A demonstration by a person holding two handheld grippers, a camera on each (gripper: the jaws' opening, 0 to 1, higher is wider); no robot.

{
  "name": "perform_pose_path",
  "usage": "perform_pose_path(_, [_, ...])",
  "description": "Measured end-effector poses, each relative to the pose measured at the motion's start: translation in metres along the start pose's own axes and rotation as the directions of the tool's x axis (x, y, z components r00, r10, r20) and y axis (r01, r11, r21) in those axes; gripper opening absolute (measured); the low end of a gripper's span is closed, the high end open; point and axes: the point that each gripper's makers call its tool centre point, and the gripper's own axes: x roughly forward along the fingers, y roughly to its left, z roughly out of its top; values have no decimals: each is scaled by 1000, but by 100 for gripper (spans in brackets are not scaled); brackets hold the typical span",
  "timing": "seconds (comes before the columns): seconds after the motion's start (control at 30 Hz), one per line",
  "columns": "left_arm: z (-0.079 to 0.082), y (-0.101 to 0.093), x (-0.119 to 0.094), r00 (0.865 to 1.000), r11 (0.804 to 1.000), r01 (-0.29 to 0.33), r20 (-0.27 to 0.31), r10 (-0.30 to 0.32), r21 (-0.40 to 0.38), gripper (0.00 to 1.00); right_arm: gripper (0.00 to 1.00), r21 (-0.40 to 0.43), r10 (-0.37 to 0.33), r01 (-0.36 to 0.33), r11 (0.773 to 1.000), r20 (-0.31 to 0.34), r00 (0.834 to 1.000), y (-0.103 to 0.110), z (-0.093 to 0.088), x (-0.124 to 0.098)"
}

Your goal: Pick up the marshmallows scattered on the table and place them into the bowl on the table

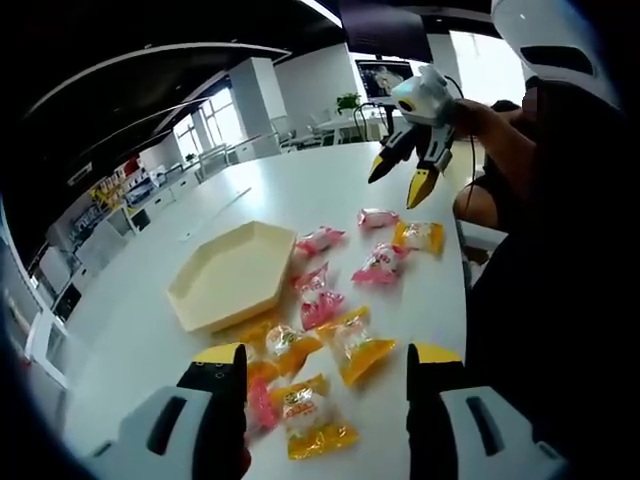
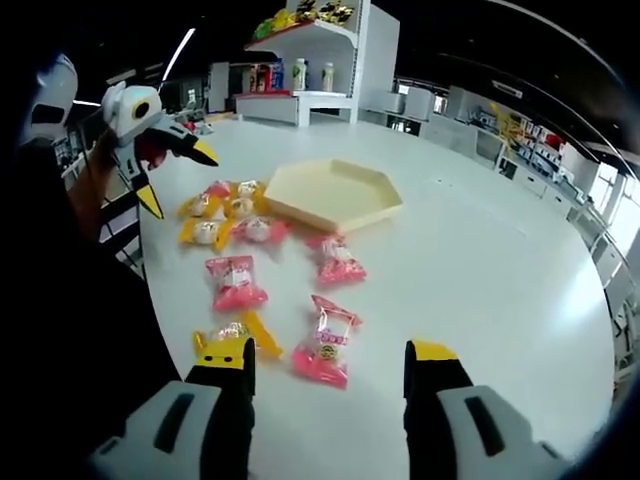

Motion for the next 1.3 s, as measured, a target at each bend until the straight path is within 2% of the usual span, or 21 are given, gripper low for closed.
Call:
perform_pose_path(0.6, [4, -2, -1, 1000, 1000, 8, 24, -7, -11, 65, 60, 0, -22, 22, 1000, 6, 1000, -5, 6, -2])
perform_pose_path(0.97, [2, -4, 1, 1000, 1000, 13, 22, -13, -16, 65, 60, 3, -14, 14, 1000, -1, 1000, -3, 0, 5])
perform_pose_path(1.2, [0, -2, 1, 1000, 1000, 9, 12, -9, -19, 65, 60, 9, -23, 23, 1000, 45, 999, -8, 4, 4])
perform_pose_path(1.3, [6, -6, 0, 999, 999, 28, 31, -27, -26, 65, 60, 8, -24, 23, 1000, 47, 999, -9, 5, 4])
